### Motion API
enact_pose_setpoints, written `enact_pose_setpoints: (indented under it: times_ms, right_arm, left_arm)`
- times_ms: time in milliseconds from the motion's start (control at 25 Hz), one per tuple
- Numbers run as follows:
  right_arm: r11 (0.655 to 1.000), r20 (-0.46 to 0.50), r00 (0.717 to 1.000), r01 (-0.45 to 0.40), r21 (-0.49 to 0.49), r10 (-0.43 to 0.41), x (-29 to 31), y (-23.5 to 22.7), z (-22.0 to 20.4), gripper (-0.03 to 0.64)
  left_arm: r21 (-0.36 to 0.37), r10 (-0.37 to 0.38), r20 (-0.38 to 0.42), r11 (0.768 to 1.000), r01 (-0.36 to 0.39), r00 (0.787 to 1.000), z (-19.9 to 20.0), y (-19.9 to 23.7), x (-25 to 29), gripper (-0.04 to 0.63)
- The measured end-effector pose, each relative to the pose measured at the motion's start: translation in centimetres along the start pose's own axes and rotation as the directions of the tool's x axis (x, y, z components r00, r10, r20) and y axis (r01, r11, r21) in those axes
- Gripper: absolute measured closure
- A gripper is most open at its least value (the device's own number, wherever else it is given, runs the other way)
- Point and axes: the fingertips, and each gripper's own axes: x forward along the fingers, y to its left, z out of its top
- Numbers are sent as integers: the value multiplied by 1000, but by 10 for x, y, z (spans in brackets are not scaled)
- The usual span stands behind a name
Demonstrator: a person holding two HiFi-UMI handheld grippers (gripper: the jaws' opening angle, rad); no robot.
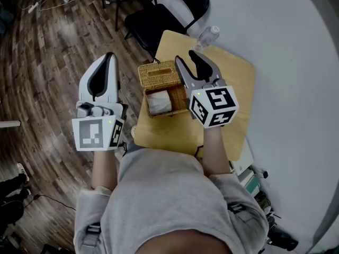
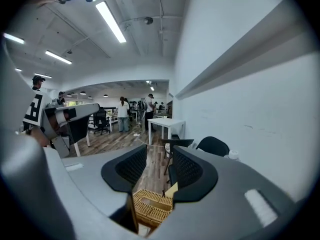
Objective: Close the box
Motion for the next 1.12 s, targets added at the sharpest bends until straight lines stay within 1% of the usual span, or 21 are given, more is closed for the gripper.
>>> enact_pose_setpoints:
  times_ms: [200, 360, 600, 840, 1120]
  right_arm:
    - [999, -122, 992, 19, 31, -15, 28, -1, -31, 454]
    - [998, -239, 971, 23, 56, -9, 51, 1, -60, 453]
    - [989, -383, 922, 2, 147, 55, 87, 5, -102, 451]
    - [988, -504, 859, -10, 155, 88, 117, 9, -134, 451]
    - [982, -604, 789, 0, 187, 115, 149, 3, -166, 451]
  left_arm:
    - [-31, -26, -31, 999, 25, 999, -20, 17, 11, 537]
    - [-55, -33, -56, 998, 30, 998, -36, 31, 14, 537]
    - [-78, -35, -89, 997, 28, 995, -57, 54, 20, 537]
    - [-105, -34, -110, 994, 22, 993, -75, 75, 24, 537]
    - [-135, -36, -129, 991, 19, 991, -91, 91, 31, 537]
